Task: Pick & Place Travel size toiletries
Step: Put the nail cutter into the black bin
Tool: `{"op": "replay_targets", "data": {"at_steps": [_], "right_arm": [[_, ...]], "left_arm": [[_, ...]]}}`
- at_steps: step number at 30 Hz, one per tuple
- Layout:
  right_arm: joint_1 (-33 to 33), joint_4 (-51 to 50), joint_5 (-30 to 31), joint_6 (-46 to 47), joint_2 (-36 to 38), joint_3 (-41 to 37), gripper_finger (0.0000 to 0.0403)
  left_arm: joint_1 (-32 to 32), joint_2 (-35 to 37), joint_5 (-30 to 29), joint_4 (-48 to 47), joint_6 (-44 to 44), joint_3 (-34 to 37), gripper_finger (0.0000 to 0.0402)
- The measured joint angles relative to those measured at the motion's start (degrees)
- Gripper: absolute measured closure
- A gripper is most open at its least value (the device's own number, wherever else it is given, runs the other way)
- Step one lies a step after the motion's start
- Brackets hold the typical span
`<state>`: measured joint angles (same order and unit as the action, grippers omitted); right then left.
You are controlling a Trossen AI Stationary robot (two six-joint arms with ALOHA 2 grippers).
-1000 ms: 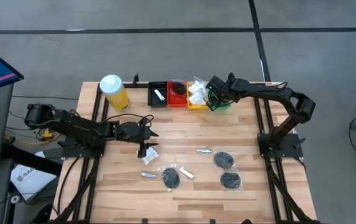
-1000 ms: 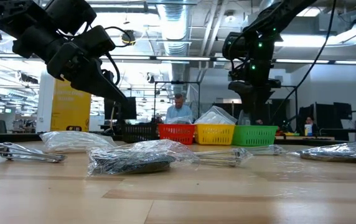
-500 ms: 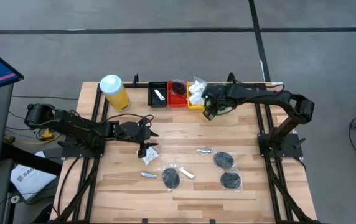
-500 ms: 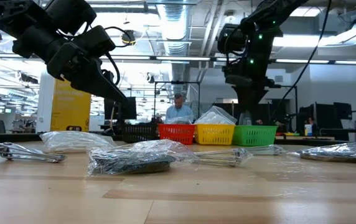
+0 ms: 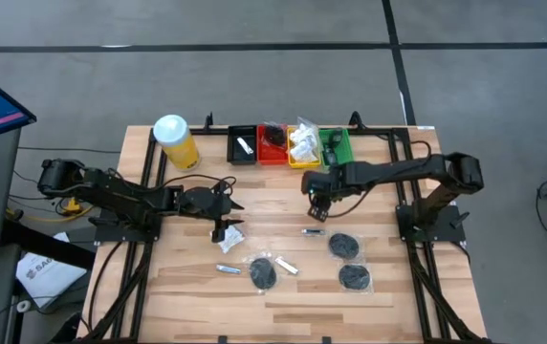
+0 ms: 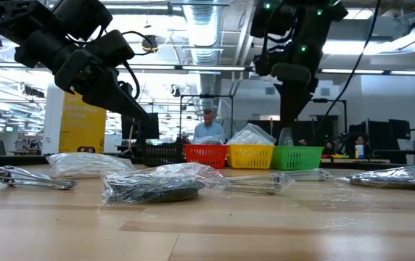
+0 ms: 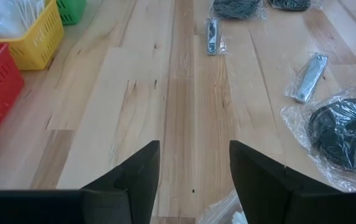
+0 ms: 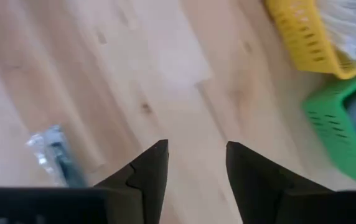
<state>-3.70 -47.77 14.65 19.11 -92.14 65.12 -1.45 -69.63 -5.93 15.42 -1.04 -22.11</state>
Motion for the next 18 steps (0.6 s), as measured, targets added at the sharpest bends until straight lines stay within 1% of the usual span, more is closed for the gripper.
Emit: {"op": "replay_targets", "data": {"at_steps": [4,9,15,18], "right_arm": [[3.22,1.7,0.19,0.88,0.04,-0.78,0.0271],[7.17,6.55,0.17,2.1,0.04,-5.8,0.0285],[12.6,15.7,0.14,3.67,0.04,-11.42,0.0285],[15.05,17.92,0.1,4.49,0.04,-13.21,0.0282]], "left_arm": [[0.02,0.0,0.0,-0.02,0.01,0.0,0.022],[0.0,0.0,0.0,-0.02,-0.04,0.0,0.022],[0.0,0.0,0.0,0.0,-0.11,0.0,0.022],[0.02,-0.02,0.0,0.0,-0.11,0.0,0.022]]}}
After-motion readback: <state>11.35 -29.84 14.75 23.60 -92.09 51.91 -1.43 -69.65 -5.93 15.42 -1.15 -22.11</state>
